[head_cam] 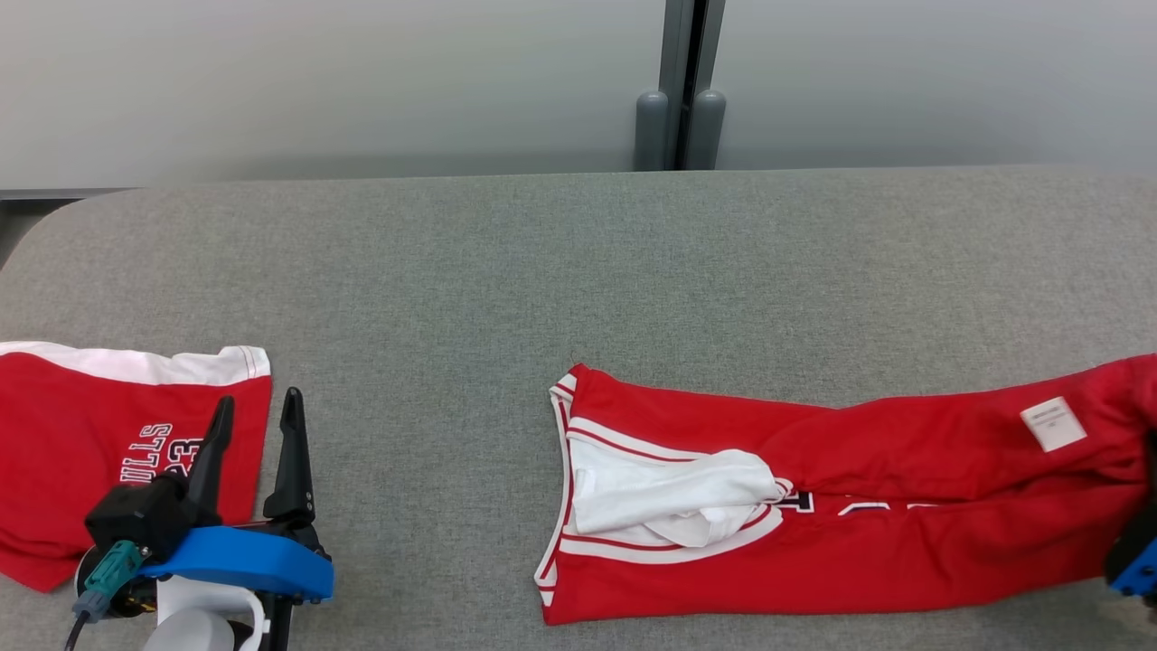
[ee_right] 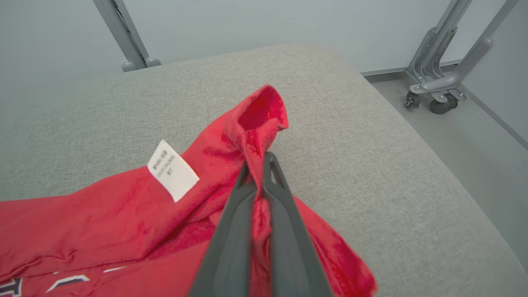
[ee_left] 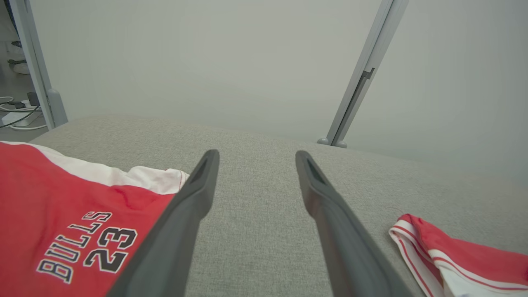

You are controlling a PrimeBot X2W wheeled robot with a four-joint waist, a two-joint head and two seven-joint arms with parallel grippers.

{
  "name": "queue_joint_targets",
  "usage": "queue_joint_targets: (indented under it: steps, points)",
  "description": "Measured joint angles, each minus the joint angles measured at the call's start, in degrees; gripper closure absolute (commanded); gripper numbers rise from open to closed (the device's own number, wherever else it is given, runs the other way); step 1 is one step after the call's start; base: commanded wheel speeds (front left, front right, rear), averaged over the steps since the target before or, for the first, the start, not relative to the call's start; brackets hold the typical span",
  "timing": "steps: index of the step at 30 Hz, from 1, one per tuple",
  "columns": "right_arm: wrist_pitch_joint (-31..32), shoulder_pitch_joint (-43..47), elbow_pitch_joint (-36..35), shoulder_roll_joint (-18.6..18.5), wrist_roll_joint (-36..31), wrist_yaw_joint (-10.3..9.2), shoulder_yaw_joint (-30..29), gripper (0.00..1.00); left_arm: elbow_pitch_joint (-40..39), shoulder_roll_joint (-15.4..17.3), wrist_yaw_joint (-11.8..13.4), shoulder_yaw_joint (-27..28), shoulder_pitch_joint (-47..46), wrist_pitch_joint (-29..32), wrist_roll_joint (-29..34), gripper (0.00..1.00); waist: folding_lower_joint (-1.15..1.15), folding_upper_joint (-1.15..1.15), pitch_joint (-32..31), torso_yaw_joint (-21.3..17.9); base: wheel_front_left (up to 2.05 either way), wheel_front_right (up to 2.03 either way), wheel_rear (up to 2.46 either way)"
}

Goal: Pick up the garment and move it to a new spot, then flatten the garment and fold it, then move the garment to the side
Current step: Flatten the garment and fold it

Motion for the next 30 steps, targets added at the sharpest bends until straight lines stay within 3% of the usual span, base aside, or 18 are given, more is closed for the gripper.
queue_joint_targets:
  steps: [7,15,23,30]
  points:
    - [1.4,3.9,-7.3,4.6,0.9,0.00,7.0,1.00,0.0,-0.1,0.1,-0.2,0.2,0.0,-0.1,0.00,0.00,0.00,-0.7,0.1,0.00,0.00,0.00]
    - [1.9,5.2,-11.8,6.0,3.5,0.00,24.3,1.00,-0.4,0.0,0.4,-0.2,0.6,0.0,-0.4,0.00,0.00,0.00,-1.1,-0.5,0.00,0.00,0.00]
    - [1.9,-2.7,-4.6,6.1,8.0,0.00,40.9,1.00,-1.5,0.1,0.8,-1.2,0.3,0.8,-0.4,0.00,-0.01,0.00,-0.2,0.1,0.00,0.00,0.00]
    - [0.5,-9.5,4.8,6.1,11.3,0.00,48.7,1.00,-1.5,-0.2,0.6,-2.3,-0.7,1.0,-0.2,0.00,-0.01,0.00,0.7,2.3,0.00,0.00,0.00]
